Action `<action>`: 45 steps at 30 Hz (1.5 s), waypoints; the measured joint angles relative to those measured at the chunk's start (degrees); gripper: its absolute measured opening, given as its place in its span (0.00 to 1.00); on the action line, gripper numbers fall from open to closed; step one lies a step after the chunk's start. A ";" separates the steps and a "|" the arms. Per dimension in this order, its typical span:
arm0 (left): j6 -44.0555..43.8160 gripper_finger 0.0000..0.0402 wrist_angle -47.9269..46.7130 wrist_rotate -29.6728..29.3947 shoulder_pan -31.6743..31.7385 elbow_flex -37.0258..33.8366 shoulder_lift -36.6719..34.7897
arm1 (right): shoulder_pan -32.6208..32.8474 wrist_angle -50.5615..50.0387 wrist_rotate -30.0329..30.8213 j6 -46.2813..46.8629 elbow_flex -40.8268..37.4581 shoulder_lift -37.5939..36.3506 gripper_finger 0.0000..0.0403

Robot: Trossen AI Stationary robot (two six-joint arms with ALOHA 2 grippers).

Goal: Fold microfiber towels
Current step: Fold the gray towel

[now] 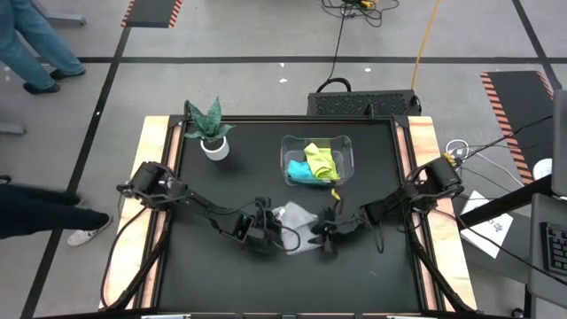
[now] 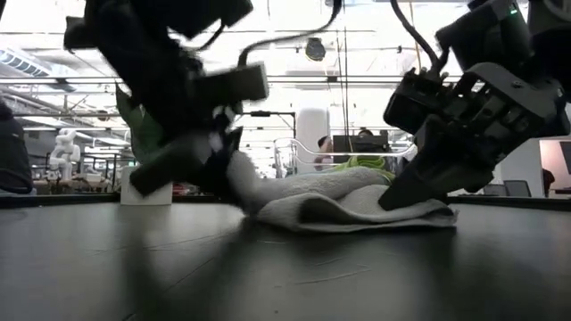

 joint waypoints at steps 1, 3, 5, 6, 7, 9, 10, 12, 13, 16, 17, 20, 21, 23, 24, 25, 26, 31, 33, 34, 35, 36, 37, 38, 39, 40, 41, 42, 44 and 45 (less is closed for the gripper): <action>0.44 0.23 0.11 0.75 0.05 0.00 -0.95 | 0.20 -0.25 -0.41 -0.72 0.86 0.27 0.33; 0.80 0.23 0.50 2.22 -0.43 0.02 -3.71 | 0.52 -0.36 -0.57 -2.40 1.86 0.13 0.33; 2.37 0.23 2.07 4.23 -1.29 0.07 -6.60 | 0.75 -1.26 -1.78 -2.98 1.91 -1.16 0.33; 3.00 0.23 2.63 5.06 -1.62 0.11 -7.83 | 0.88 -1.60 -1.94 -3.45 1.81 -2.01 0.33; 3.39 0.23 2.79 5.87 -1.97 0.13 -9.01 | 1.07 -1.75 -1.86 -3.96 1.83 -2.95 0.33; 3.41 0.23 3.45 7.05 -2.41 0.13 -11.01 | 1.76 -3.23 -1.56 -5.62 1.90 -5.21 0.33; 3.39 0.23 3.75 7.51 -2.58 0.15 -11.65 | 2.03 -3.88 -1.34 -6.44 1.90 -6.05 0.33; 2.92 0.23 3.82 8.52 -2.76 0.17 -12.32 | 2.81 -4.65 -0.99 -7.73 1.86 -7.45 0.33; 2.86 0.23 3.67 8.91 -2.91 0.15 -12.35 | 3.32 -4.72 -0.87 -8.52 1.68 -8.25 0.33; 1.98 0.23 2.70 9.31 -2.96 0.15 -12.30 | 4.90 -4.74 -0.88 -10.58 1.68 -10.43 0.33; 1.34 0.23 2.76 9.19 -2.94 0.15 -12.30 | 5.40 -5.31 -0.88 -11.50 1.60 -11.34 0.33; -1.37 0.23 1.62 6.97 -3.16 0.15 -12.30 | 6.32 -5.21 -0.83 -12.51 1.44 -13.18 0.33; -2.48 0.23 0.66 5.70 -3.38 0.15 -12.30 | 6.64 -5.50 -0.78 -12.72 1.09 -14.00 0.33; -6.08 0.23 -2.82 2.73 -3.76 0.15 -12.33 | 6.89 -6.65 -0.42 -13.46 0.89 -15.27 0.33; -8.00 0.23 -4.66 1.61 -3.76 0.15 -12.33 | 6.90 -7.45 0.26 -13.88 0.62 -15.94 0.33; -9.79 0.23 -6.30 0.67 -3.49 0.11 -12.32 | 6.92 -8.29 1.43 -14.08 0.30 -16.47 0.33; -11.19 0.23 -7.46 0.22 -2.94 0.11 -12.17 | 6.85 -8.51 3.11 -14.41 0.13 -16.75 0.33; -11.45 0.23 -6.96 2.19 -0.72 0.06 -11.45 | 4.19 -14.02 14.36 -17.02 -0.31 -17.09 0.33; -11.32 0.23 -6.16 4.95 0.20 -0.23 -11.50 | 1.87 -16.88 15.93 -16.99 -0.38 -17.09 0.33; -11.44 0.23 -5.84 5.53 0.70 -0.75 -11.42 | 0.63 -17.78 15.96 -16.89 -0.37 -17.09 0.33; -11.55 0.23 -5.68 6.05 1.06 -1.48 -11.41 | -0.53 -18.59 15.98 -16.84 -0.36 -17.09 0.33; -11.60 0.23 -4.75 6.76 1.52 -2.25 -11.38 | -1.63 -19.41 15.94 -16.86 -0.36 -17.09 0.33; -11.54 0.23 -2.82 7.70 1.93 -3.03 -11.34 | -2.70 -19.99 15.82 -17.13 -0.36 -17.09 0.33; -11.50 0.23 -0.81 9.10 2.36 -3.93 -11.34 | -3.70 -20.39 15.70 -17.62 -0.36 -17.09 0.33; -11.47 0.23 0.91 10.07 2.63 -4.96 -11.34 | -4.62 -20.90 15.08 -18.15 -0.36 -17.09 0.33; -11.32 0.23 2.82 11.03 2.92 -6.01 -11.34 | -5.63 -21.24 13.62 -18.65 -0.36 -17.09 0.33; -11.14 0.23 4.81 11.78 3.23 -6.96 -11.31 | -6.64 -21.33 11.90 -19.19 -0.36 -17.09 0.33; -10.65 0.23 6.52 12.79 3.45 -7.62 -11.30 | -7.48 -21.20 9.54 -19.54 -0.36 -17.09 0.33; -10.14 0.23 9.13 15.65 3.82 -7.98 -11.30 | -8.73 -20.64 6.19 -19.90 -0.36 -17.09 0.33; -10.10 0.23 10.20 17.18 3.86 -8.04 -11.30 | -9.09 -20.47 5.19 -20.20 -0.36 -17.09 0.33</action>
